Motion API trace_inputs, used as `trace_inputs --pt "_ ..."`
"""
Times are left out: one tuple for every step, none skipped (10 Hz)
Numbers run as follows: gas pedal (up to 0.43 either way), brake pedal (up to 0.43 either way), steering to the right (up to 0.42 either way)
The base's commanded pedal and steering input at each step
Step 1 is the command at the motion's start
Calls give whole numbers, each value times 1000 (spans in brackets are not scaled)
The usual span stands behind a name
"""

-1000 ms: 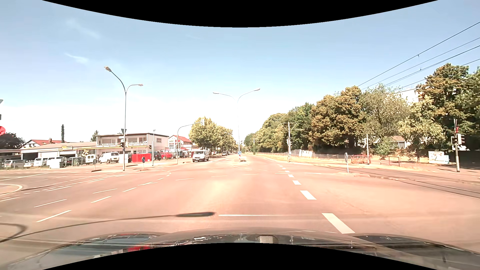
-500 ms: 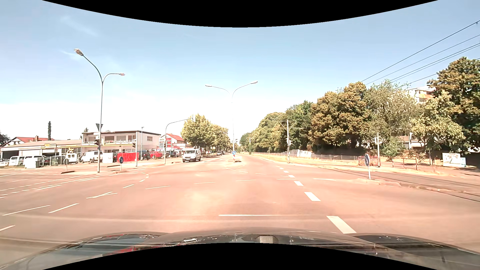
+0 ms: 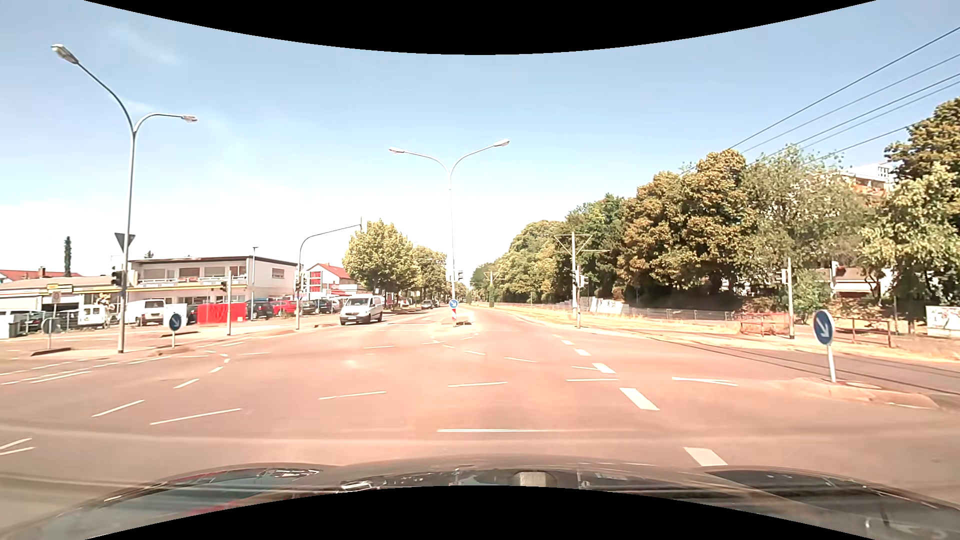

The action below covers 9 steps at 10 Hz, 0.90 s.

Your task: Follow the waypoints while adhering to traffic rules and regulations

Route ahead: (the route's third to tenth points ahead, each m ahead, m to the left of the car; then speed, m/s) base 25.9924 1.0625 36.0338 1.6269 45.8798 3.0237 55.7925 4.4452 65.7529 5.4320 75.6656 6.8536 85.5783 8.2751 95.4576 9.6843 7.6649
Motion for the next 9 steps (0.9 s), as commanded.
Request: trace_inputs --pt "260 0 20" --pt "260 0 19" --pt "260 0 17" --pt "260 0 15" --pt "248 0 12" --pt "240 0 11" --pt "240 0 11" --pt "240 0 10" --pt "240 0 8"
